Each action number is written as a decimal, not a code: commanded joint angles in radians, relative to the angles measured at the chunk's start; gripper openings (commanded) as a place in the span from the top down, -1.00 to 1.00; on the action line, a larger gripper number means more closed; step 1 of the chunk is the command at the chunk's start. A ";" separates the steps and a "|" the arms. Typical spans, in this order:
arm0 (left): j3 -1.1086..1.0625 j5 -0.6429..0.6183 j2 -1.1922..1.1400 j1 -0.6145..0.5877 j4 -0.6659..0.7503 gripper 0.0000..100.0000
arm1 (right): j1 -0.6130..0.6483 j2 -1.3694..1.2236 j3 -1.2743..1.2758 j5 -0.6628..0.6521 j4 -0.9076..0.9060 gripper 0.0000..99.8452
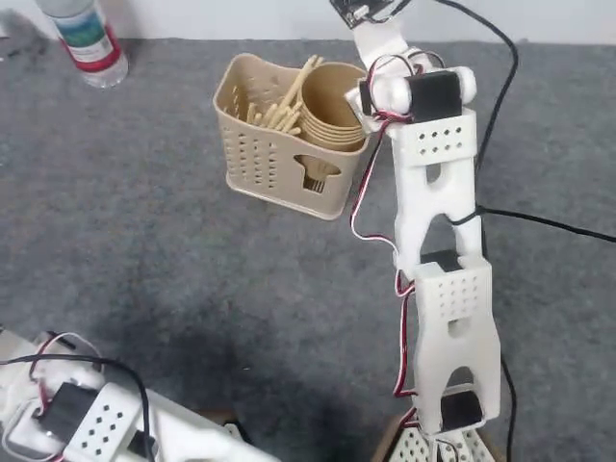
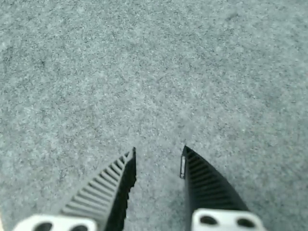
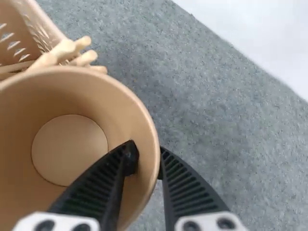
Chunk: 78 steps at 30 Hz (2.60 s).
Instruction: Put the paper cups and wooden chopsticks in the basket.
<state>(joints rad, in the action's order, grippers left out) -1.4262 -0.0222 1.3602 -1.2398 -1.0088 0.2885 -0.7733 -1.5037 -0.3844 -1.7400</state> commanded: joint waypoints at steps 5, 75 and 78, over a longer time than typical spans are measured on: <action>0.007 -0.011 0.012 0.008 0.002 0.70 | 0.081 0.028 -0.048 0.002 -0.010 0.98; 0.005 -0.011 0.012 0.032 0.000 0.70 | 0.185 0.354 0.443 0.620 0.154 0.21; 0.005 -0.011 0.012 0.032 0.000 0.70 | 0.160 0.283 0.443 0.632 0.154 0.21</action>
<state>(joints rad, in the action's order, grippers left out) -1.4262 -0.0222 1.3602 -1.2075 -1.0088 0.4757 -0.4710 -1.0157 0.2263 -1.6034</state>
